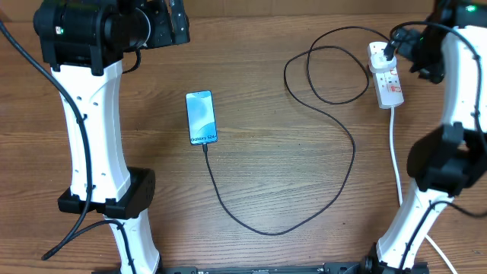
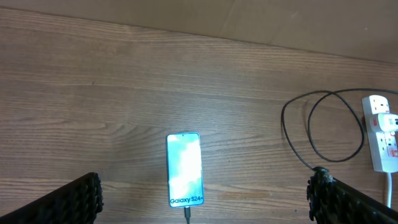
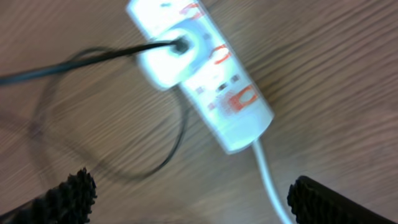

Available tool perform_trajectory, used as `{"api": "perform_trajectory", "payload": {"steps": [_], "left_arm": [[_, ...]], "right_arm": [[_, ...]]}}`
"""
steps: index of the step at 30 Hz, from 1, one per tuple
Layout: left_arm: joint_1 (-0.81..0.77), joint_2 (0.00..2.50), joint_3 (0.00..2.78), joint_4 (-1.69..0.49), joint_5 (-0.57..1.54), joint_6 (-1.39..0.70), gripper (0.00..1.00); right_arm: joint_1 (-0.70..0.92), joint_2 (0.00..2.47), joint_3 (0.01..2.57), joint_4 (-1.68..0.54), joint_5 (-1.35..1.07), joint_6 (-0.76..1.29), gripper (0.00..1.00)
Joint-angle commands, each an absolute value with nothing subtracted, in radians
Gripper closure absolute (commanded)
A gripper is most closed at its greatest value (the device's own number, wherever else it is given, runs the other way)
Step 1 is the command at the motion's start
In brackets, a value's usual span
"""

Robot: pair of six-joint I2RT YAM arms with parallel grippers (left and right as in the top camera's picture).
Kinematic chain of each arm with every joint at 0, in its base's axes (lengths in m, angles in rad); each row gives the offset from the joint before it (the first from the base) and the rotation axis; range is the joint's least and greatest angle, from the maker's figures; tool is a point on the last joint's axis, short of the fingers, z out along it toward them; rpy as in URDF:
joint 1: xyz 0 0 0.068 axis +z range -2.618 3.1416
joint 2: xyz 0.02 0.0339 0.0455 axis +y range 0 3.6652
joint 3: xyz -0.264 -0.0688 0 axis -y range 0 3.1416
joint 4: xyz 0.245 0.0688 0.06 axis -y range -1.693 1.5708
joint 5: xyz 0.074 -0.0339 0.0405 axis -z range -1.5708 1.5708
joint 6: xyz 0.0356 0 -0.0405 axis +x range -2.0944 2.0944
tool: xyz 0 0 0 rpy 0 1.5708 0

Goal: Plug charger to phone and switch on socket

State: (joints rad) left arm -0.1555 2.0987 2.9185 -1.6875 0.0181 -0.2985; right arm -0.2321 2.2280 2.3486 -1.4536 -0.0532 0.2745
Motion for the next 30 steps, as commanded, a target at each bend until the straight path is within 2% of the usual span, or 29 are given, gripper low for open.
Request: {"api": "perform_trajectory", "payload": {"steps": [1,4,18,25,30], "left_arm": [[-0.157,2.106,2.921,-1.689,0.019,-0.284,0.01],[-0.157,2.106,2.921,-1.689,0.019,-0.284,0.0],[-0.157,2.106,2.921,-1.689,0.019,-0.284,0.0],[-0.157,2.106,2.921,-1.689,0.019,-0.284,0.01],[-0.157,2.106,2.92,-1.689,0.019,-0.284,0.01]], "right_arm": [[-0.202,2.096,2.409,-1.501,-0.254,0.196,0.0],[-0.179,2.002,2.41,-1.542,-0.316,0.173,0.01],[-0.163,1.513,2.409,-1.694,-0.316,0.175,0.0],[-0.164,1.341,2.409,-1.694,-0.365,0.338,0.0],[-0.164,1.268,2.409,-1.694,-0.359,0.344,0.0]]}}
